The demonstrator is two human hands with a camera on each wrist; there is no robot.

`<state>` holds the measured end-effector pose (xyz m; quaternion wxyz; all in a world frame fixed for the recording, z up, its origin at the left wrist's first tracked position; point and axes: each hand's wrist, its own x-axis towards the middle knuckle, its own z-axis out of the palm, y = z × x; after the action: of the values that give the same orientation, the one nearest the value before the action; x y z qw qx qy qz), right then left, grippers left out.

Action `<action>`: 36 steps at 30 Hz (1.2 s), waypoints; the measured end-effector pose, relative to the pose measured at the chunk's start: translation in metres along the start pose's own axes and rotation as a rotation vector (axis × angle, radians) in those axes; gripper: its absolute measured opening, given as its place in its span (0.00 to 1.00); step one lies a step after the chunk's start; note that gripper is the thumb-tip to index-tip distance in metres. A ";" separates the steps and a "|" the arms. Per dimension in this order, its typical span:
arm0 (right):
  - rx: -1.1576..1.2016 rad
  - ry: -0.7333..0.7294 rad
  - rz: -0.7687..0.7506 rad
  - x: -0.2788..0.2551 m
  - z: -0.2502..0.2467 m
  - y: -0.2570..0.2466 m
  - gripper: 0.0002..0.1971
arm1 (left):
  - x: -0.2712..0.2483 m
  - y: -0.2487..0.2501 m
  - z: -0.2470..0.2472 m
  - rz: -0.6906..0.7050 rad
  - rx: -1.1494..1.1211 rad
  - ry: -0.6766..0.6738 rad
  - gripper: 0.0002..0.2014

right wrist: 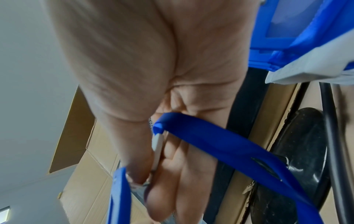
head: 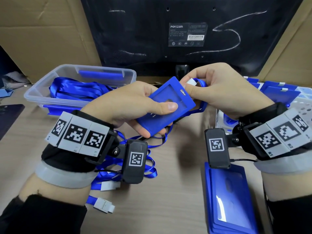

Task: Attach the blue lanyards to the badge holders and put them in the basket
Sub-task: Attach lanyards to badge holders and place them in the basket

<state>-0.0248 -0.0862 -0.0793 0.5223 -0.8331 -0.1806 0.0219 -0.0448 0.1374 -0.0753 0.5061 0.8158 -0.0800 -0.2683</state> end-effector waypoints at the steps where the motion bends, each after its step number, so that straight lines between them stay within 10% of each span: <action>1: 0.016 0.005 0.000 0.000 0.000 0.000 0.04 | 0.000 0.000 0.000 -0.006 -0.009 0.004 0.13; 16: -0.109 -0.030 -0.036 -0.006 -0.002 -0.013 0.17 | 0.000 0.002 0.004 -0.078 0.008 0.091 0.12; 36: 0.014 0.054 -0.056 0.001 -0.003 0.001 0.09 | 0.002 0.000 -0.002 0.020 0.016 0.054 0.08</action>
<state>-0.0225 -0.0890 -0.0782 0.5331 -0.8244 -0.1896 -0.0141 -0.0419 0.1379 -0.0751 0.5041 0.8260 -0.0764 -0.2404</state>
